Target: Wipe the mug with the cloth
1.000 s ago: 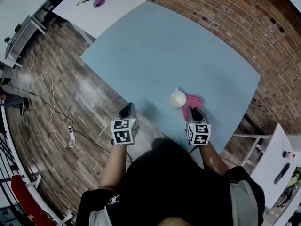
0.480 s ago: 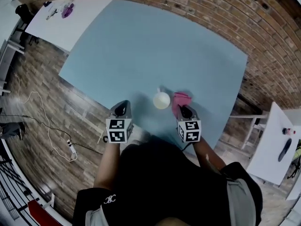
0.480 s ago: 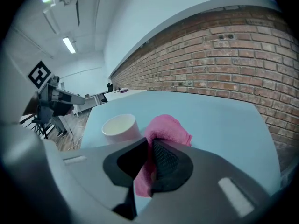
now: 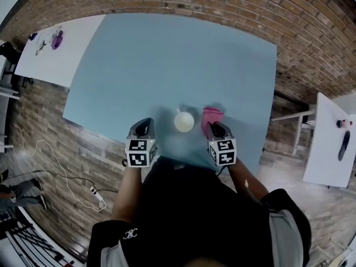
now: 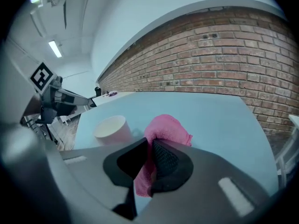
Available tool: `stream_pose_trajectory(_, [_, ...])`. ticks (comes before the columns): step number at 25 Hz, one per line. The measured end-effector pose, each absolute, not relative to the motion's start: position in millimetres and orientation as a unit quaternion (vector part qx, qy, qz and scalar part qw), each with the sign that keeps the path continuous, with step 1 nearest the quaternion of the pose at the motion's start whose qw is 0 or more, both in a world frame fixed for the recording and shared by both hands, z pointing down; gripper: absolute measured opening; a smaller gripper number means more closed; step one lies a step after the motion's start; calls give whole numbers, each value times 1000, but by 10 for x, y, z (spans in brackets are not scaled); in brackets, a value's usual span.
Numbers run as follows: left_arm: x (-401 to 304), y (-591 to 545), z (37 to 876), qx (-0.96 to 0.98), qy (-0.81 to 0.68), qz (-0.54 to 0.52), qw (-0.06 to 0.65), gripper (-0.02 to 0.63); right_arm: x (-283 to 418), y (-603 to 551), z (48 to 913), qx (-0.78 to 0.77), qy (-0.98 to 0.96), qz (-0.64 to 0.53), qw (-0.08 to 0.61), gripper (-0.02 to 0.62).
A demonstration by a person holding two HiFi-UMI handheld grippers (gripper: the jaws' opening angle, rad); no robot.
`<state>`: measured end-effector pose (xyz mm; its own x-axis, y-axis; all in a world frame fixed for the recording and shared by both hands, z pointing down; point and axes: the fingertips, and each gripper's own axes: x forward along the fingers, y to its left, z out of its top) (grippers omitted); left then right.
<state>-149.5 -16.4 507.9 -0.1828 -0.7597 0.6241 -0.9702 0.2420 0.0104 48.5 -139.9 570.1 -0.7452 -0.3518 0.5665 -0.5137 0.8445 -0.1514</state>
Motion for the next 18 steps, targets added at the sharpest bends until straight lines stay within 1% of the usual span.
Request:
stream_pose_trajectory(5, [-1558, -384, 5216, 627, -694, 221, 276, 3, 491, -1363, 5698, 278, -909, 155, 270, 35])
stream_pose_trajectory(11, [-1396, -694, 5386, 701, -616, 262, 246, 6, 549, -1330, 5630, 327, -889, 167, 274, 35])
stream_pose_trajectory(12, [-1352, -728, 5434, 716, -596, 275, 236, 22, 534, -1313, 5619, 329, -888, 164, 277, 36])
stream_pose_trajectory(13, [-1308, -756, 5487, 732, -575, 287, 227, 52, 518, -1294, 5608, 330, -887, 160, 280, 35])
stream_pose_trajectory(16, [-1210, -771, 5670, 765, -520, 315, 213, 60, 502, -1205, 5570, 333, -884, 153, 290, 35])
stream_pose_trajectory(18, [-1171, -787, 5735, 783, -487, 327, 208, 86, 514, -1161, 5551, 339, -880, 153, 294, 35])
